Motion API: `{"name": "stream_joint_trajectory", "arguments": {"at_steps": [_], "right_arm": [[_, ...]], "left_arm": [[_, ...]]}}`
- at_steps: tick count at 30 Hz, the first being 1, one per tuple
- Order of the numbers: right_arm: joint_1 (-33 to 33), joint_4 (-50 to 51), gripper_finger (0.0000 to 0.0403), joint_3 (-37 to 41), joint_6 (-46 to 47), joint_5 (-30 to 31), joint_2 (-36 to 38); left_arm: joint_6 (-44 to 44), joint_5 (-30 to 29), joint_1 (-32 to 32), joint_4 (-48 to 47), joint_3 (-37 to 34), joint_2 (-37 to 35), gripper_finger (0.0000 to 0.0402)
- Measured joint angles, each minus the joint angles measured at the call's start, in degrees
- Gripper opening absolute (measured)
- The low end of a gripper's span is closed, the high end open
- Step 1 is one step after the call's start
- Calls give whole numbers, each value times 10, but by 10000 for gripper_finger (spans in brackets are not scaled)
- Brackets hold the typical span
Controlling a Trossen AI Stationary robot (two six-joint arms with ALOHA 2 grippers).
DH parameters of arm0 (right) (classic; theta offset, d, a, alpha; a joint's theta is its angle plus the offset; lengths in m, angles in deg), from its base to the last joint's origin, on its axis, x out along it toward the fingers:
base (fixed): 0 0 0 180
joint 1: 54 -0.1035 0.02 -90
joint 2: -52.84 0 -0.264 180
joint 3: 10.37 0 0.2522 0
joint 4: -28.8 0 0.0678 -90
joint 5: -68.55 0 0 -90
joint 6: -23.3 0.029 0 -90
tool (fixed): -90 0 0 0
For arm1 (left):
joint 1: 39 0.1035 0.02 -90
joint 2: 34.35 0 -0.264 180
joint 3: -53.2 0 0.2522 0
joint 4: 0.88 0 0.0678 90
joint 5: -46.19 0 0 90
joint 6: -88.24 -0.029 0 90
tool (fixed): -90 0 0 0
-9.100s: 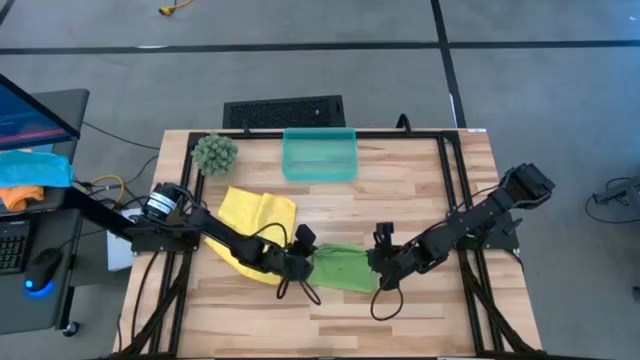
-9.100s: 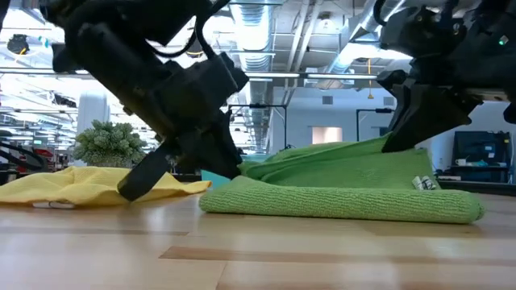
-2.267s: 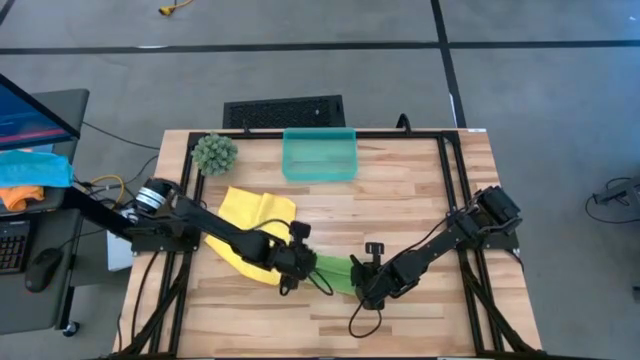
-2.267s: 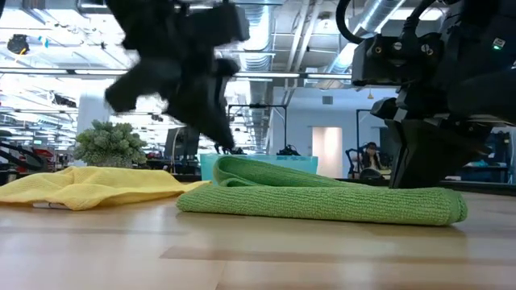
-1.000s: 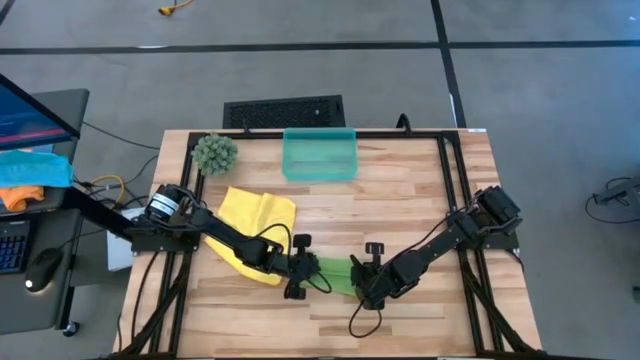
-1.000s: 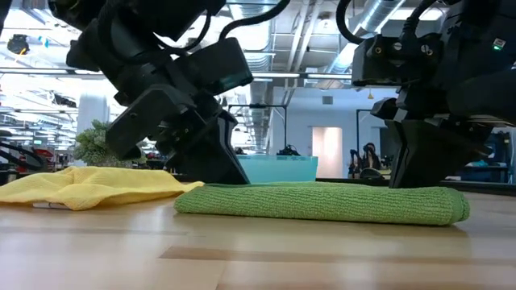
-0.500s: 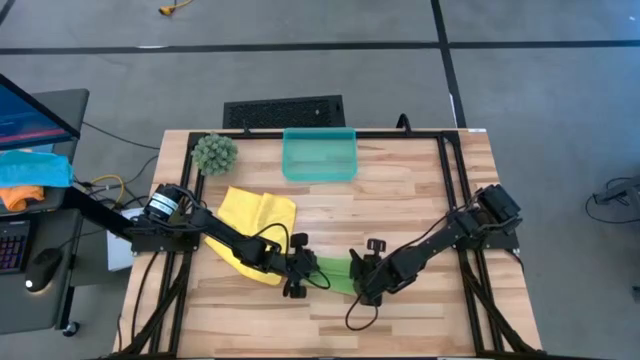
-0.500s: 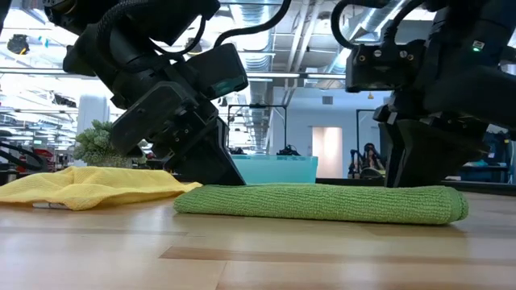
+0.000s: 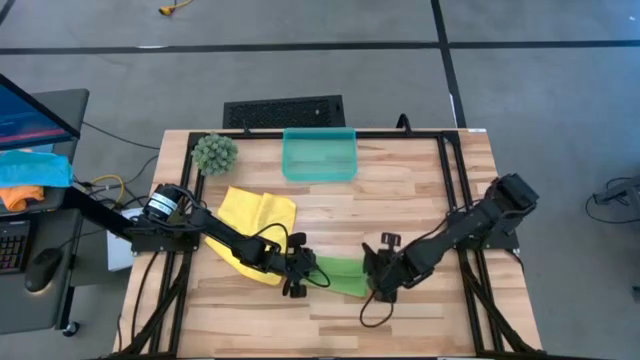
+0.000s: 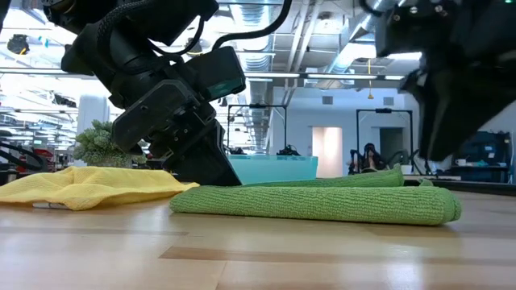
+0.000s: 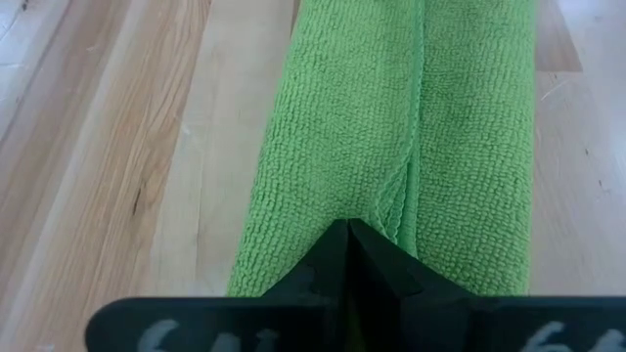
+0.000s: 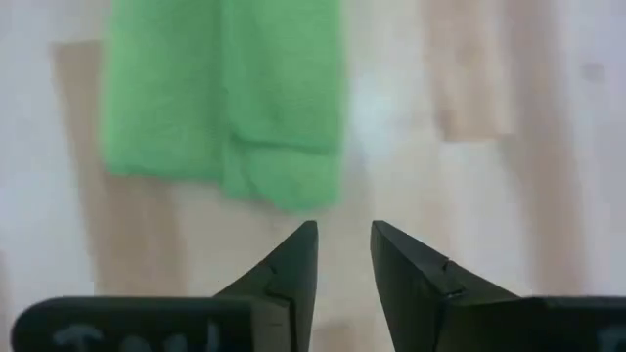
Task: Roll microfiber towels into tight, uniform cylinder then place into a basket
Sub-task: Roll the green microfiber cloth
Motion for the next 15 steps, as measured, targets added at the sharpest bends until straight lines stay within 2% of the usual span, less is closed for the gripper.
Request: {"name": "stream_joint_trajectory", "arguments": {"at_steps": [4,6,9,12,15], "right_arm": [[-16,79,122,-1,15,46,44],[-27,126,122,4,46,78,67],[-46,133,121,45,114,116,107],[-56,46,121,124,176,111,149],[-52,-111,121,215,203,93,181]], "left_arm": [[1,0,0,0,0,0,6],[1,0,0,1,0,0,6],[1,0,0,2,0,1,6],[0,0,0,2,0,1,6],[-5,0,0,4,0,1,6]]}}
